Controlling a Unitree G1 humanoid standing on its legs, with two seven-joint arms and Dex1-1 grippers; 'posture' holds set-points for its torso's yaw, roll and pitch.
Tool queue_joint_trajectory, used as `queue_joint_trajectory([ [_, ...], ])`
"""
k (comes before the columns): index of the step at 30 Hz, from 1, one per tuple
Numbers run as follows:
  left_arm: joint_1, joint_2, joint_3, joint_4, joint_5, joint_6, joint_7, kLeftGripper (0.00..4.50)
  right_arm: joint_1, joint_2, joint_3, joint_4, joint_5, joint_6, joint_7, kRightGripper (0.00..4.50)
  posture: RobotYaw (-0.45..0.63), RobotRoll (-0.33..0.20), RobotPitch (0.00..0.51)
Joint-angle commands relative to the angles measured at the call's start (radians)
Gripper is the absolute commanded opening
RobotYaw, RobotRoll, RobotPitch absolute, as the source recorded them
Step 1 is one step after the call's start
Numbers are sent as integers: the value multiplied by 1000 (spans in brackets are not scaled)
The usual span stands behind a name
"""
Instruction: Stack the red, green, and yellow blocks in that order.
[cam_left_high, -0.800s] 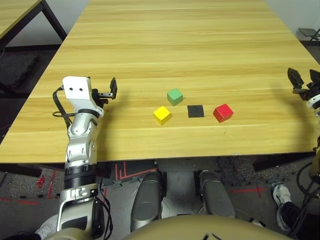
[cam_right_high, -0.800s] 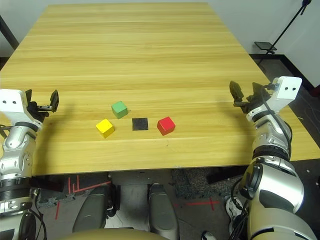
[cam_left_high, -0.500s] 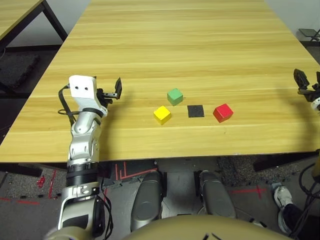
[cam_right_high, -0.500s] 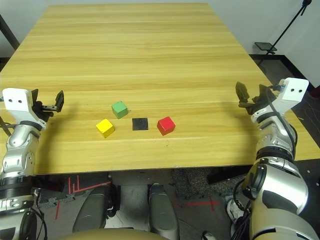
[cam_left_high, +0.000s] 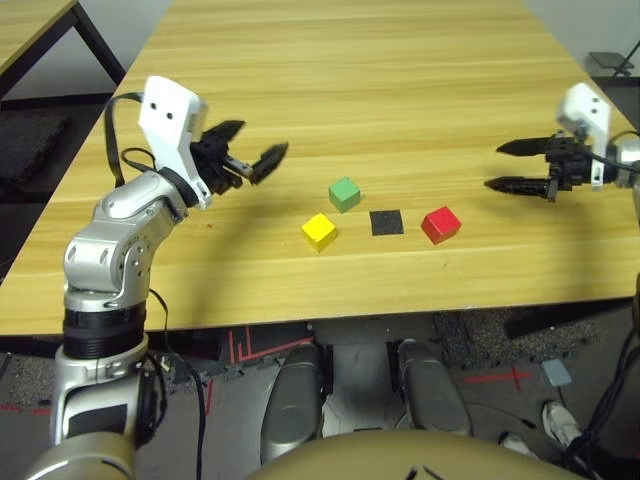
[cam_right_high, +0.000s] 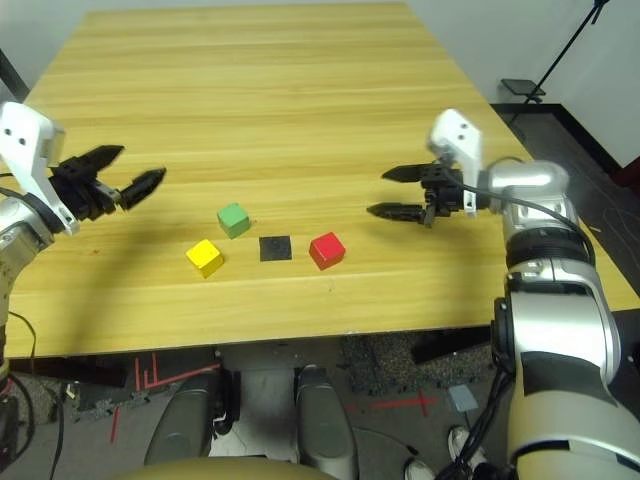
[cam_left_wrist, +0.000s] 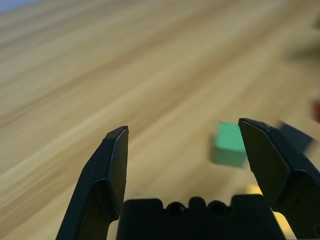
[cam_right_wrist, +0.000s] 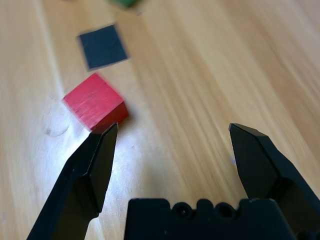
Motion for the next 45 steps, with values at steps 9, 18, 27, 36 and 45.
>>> queue_joint_trajectory([
  [9,-25,28,-58,-69,2,87,-7,4493,-147,52,374,107,-27,-280,18,4500,398,-193,96],
  [18,-2,-30,-40,-109,3,98,70,4493,-156,82,493,98,54,-331,18,4500,439,-225,121],
  [27,41,-109,-42,-162,4,108,148,4493,-75,123,447,82,47,-352,18,4500,466,-254,141],
  [36,67,-145,-50,-177,5,101,181,4500,-43,153,332,44,-10,-356,16,2187,468,-263,142],
  [45,47,-147,-53,-168,4,106,186,4500,-32,172,278,-155,2,-125,18,2049,465,-256,137],
])
